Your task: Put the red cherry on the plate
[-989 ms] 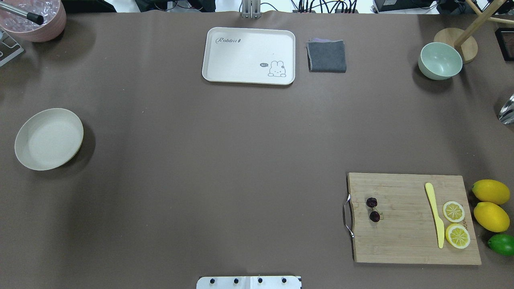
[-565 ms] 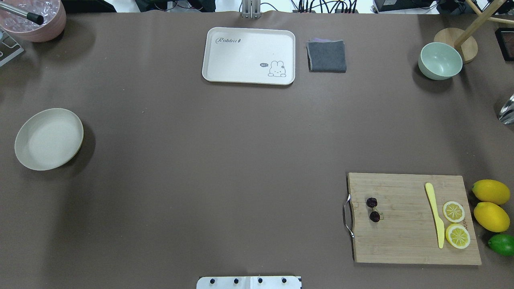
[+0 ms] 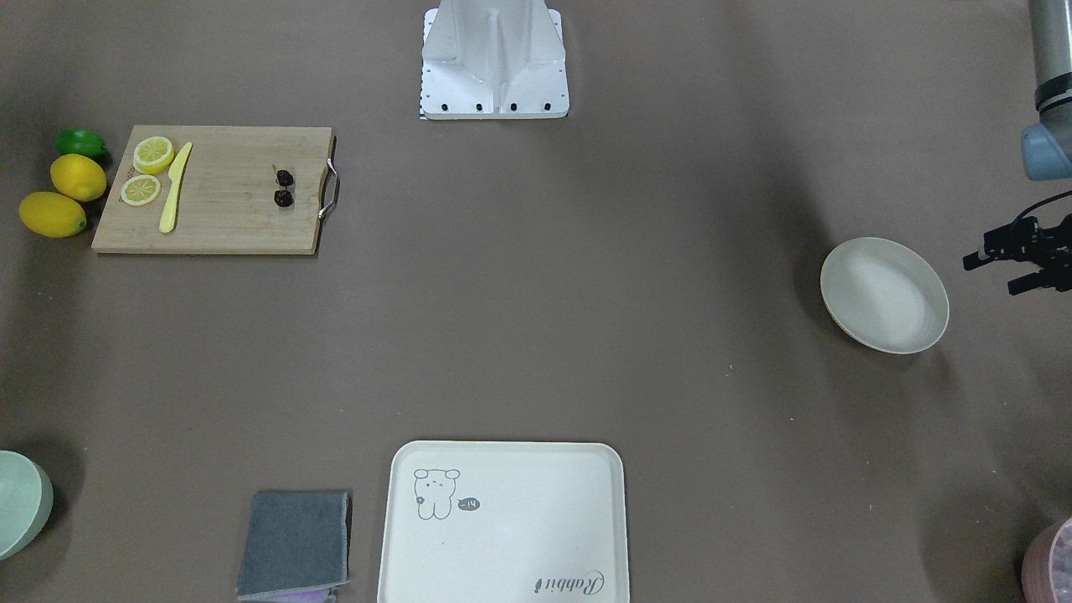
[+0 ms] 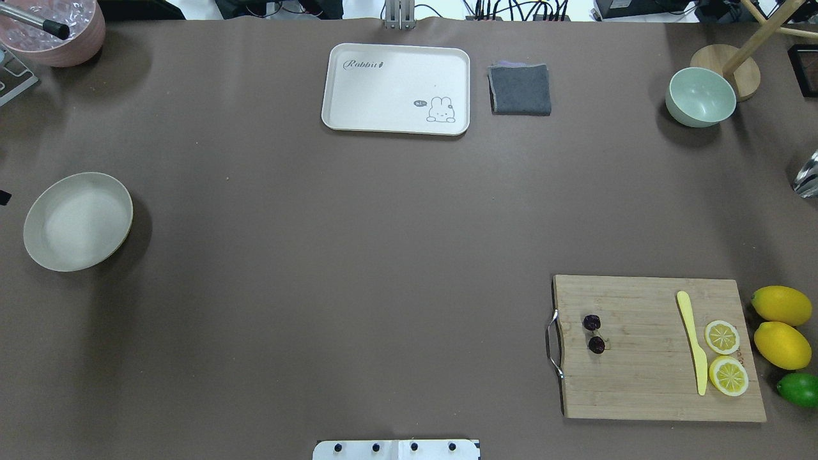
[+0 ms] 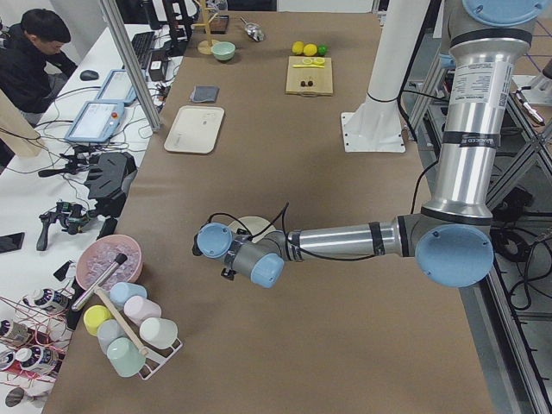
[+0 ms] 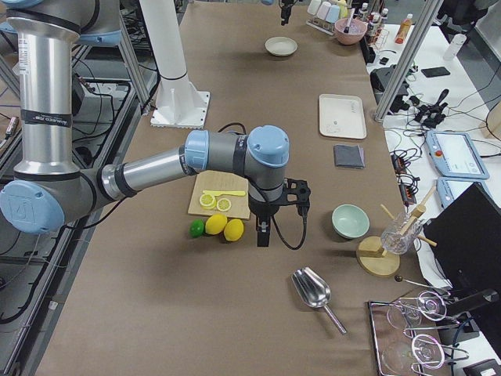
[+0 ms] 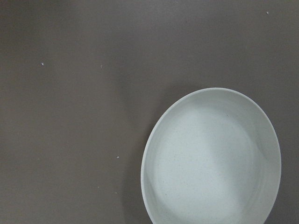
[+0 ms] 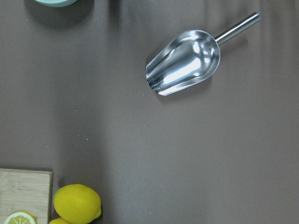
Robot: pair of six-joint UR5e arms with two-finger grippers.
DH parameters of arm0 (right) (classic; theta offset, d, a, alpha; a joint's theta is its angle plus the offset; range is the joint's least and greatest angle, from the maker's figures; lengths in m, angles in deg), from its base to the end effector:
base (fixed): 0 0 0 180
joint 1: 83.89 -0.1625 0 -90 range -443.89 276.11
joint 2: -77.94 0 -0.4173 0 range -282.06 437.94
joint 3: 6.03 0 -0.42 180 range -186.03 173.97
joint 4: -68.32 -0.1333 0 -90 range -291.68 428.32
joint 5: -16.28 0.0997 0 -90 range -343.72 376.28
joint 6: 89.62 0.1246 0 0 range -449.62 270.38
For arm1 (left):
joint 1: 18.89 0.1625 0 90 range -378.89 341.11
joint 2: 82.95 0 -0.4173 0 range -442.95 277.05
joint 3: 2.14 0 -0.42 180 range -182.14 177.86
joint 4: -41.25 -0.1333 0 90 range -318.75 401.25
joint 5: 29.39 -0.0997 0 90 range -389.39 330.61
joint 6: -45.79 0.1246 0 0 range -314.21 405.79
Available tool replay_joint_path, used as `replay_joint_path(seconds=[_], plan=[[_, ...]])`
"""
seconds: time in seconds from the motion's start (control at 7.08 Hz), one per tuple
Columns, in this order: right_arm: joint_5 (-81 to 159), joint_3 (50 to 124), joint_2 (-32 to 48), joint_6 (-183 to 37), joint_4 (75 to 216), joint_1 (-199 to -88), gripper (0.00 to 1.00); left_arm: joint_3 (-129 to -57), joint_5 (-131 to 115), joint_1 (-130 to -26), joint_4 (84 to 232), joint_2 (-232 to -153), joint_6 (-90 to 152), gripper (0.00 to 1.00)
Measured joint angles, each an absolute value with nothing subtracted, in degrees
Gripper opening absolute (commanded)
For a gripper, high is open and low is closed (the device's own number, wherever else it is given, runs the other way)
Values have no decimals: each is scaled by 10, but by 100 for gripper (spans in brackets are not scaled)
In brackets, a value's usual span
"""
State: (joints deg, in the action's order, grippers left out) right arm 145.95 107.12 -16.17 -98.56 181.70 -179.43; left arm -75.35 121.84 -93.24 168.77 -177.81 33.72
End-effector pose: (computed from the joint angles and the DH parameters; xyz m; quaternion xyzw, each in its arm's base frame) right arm 0.0978 -0.4519 0.5449 0.0074 -0.3409 -0.0150 0.9400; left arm 0.1284 -0.5478 0.6761 0.0661 0.5278 0.1389 0.8353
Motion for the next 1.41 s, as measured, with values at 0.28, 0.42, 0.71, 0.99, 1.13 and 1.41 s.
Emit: replay_joint_path(seconds=[0.28, 0.42, 0.71, 0.99, 1.13, 1.41], plan=[[1459, 1069, -162, -986, 1817, -1794, 100, -719, 1189, -892, 1796, -1779, 267, 99], [1459, 1069, -163, -986, 1817, -1794, 100, -709, 1185, -886, 1823, -1777, 256, 99], [1459, 1069, -163, -986, 1817, -1794, 100, -692, 1183, -882, 1861, -1773, 252, 98], [1459, 1069, -164, -987, 1817, -1794, 100, -678, 1179, -881, 1885, -1772, 252, 92], [1459, 1069, -163, -987, 1817, -1794, 100, -677, 1177, -881, 1891, -1771, 252, 85], [1459, 1070, -164, -987, 1817, -1795, 100, -676, 1167, -880, 1901, -1769, 251, 61]])
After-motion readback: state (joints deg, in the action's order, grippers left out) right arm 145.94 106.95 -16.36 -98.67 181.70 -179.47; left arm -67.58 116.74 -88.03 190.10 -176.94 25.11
